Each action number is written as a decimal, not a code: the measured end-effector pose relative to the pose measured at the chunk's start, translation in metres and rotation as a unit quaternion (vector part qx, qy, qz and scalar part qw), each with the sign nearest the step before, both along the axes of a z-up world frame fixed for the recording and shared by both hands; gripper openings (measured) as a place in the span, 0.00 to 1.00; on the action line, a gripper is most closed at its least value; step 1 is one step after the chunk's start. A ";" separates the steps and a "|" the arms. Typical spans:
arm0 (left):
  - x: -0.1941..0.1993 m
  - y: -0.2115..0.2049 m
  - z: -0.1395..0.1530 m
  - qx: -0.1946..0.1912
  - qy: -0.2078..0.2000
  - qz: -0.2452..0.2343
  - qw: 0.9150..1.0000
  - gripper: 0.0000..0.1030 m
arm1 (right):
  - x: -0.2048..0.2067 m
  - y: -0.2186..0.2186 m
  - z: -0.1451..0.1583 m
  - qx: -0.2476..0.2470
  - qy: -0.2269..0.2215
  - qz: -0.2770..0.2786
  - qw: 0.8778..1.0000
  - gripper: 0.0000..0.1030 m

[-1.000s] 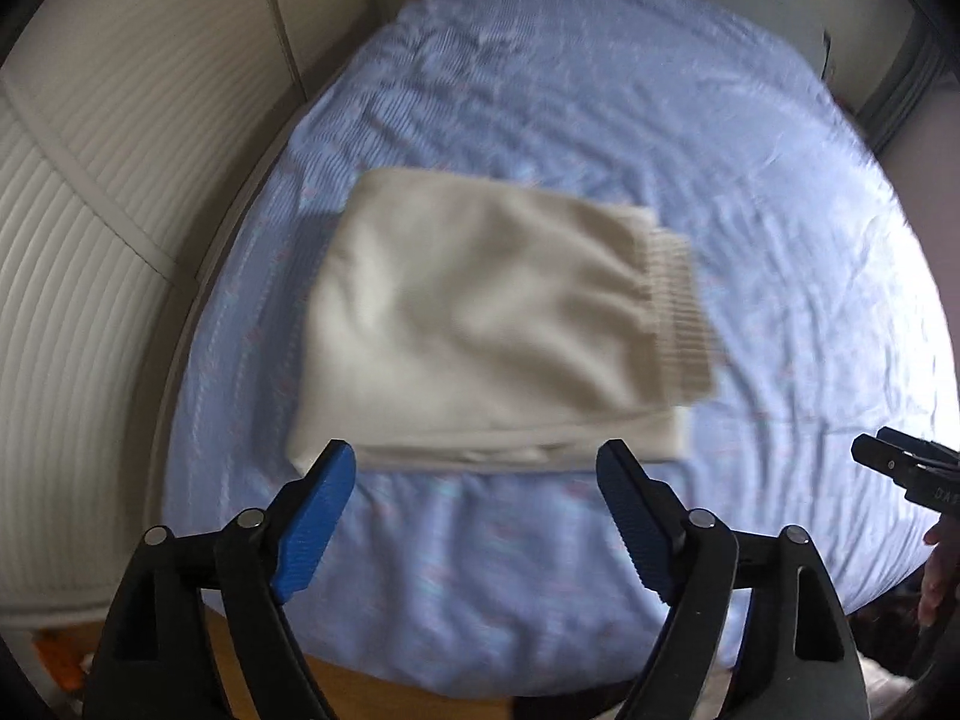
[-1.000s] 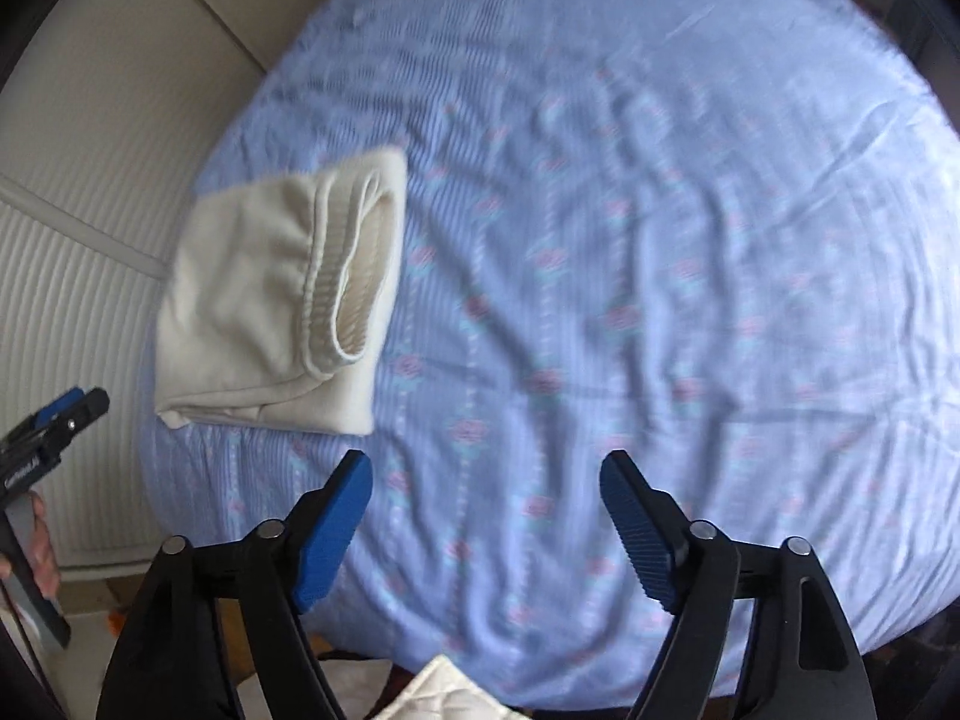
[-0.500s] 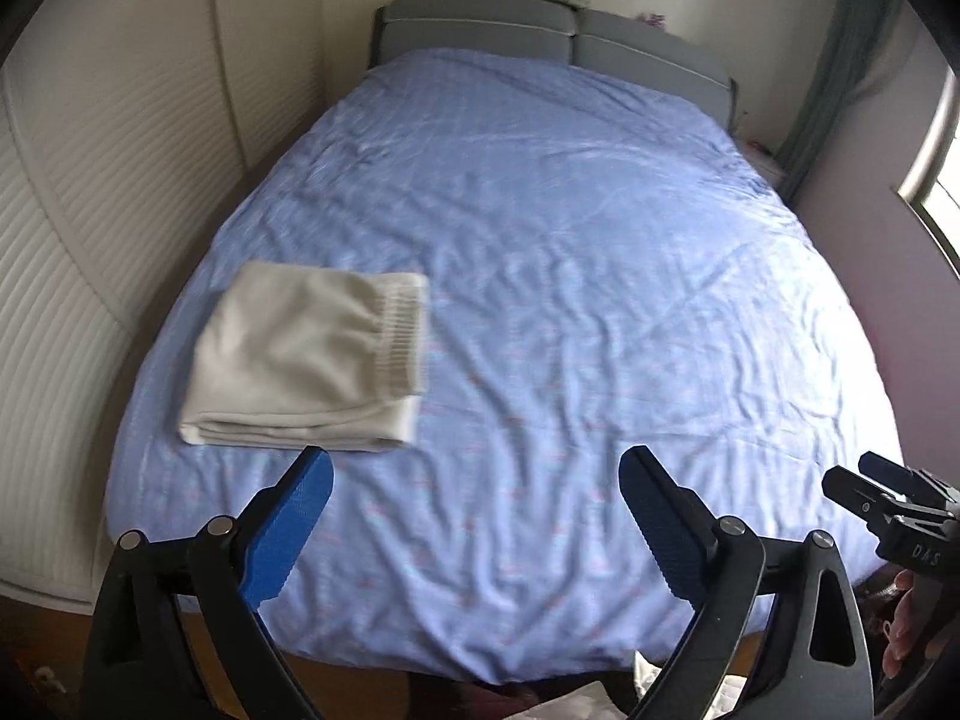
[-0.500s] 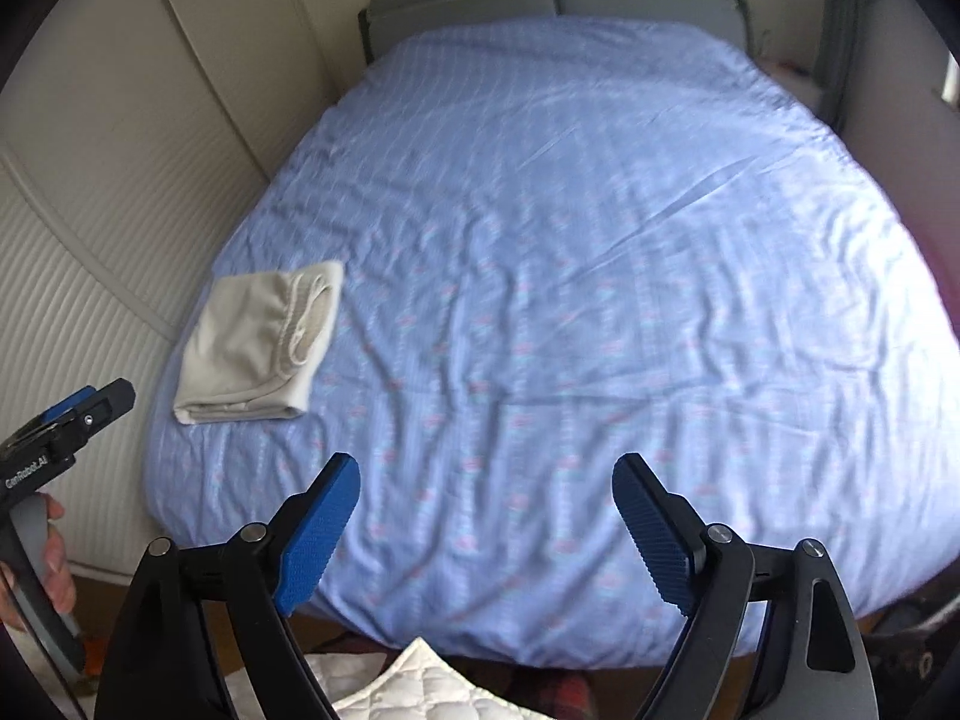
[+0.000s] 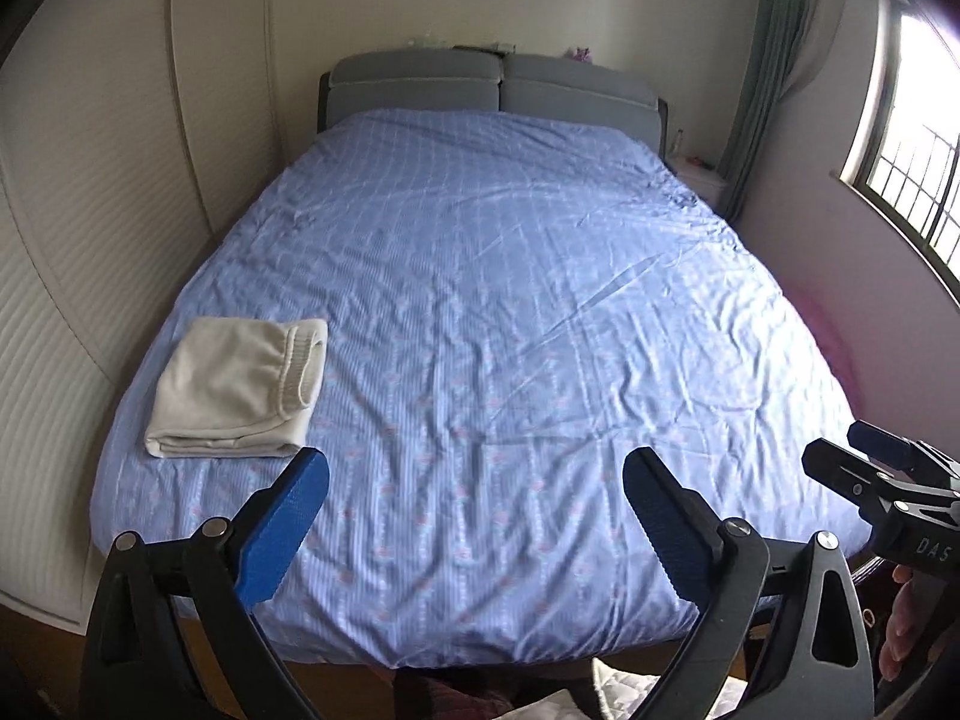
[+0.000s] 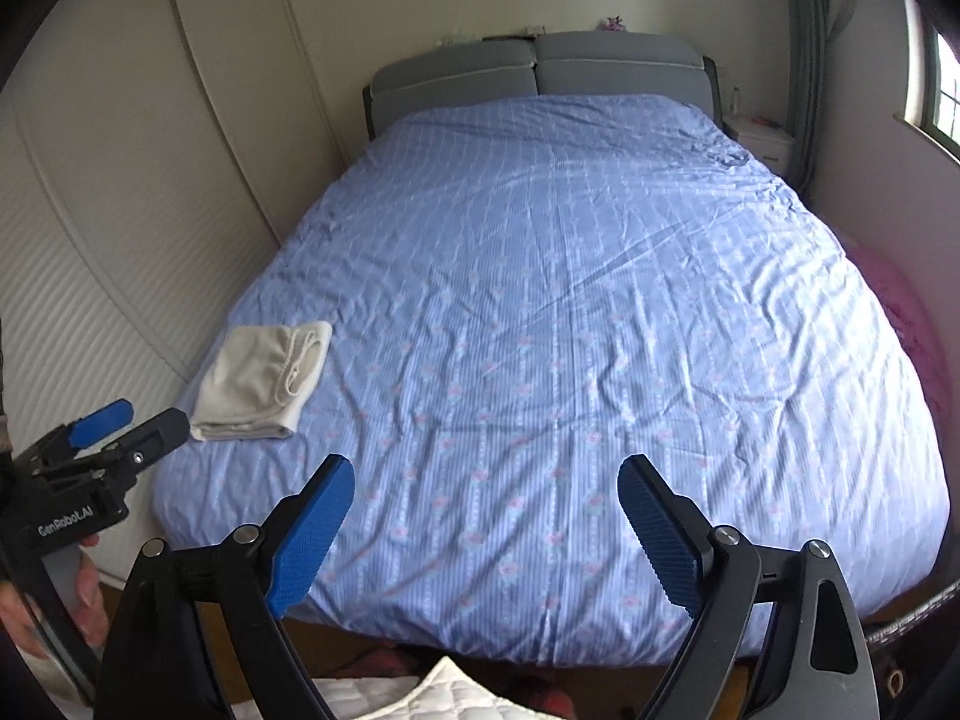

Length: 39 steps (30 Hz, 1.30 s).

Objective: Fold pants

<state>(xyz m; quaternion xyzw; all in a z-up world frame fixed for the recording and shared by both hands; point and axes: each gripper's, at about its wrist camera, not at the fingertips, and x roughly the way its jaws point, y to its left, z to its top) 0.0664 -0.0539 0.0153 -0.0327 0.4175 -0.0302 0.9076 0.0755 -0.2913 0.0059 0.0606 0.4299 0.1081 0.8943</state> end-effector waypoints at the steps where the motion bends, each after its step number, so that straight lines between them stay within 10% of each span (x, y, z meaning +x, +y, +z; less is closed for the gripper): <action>1: -0.003 -0.005 0.004 0.000 -0.004 -0.003 1.000 0.98 | -0.003 -0.003 0.003 -0.001 -0.005 0.000 1.000 0.88; 39: -0.012 -0.063 0.044 0.023 -0.056 -0.057 0.997 1.00 | -0.036 -0.046 0.040 -0.019 -0.087 -0.043 0.995 0.88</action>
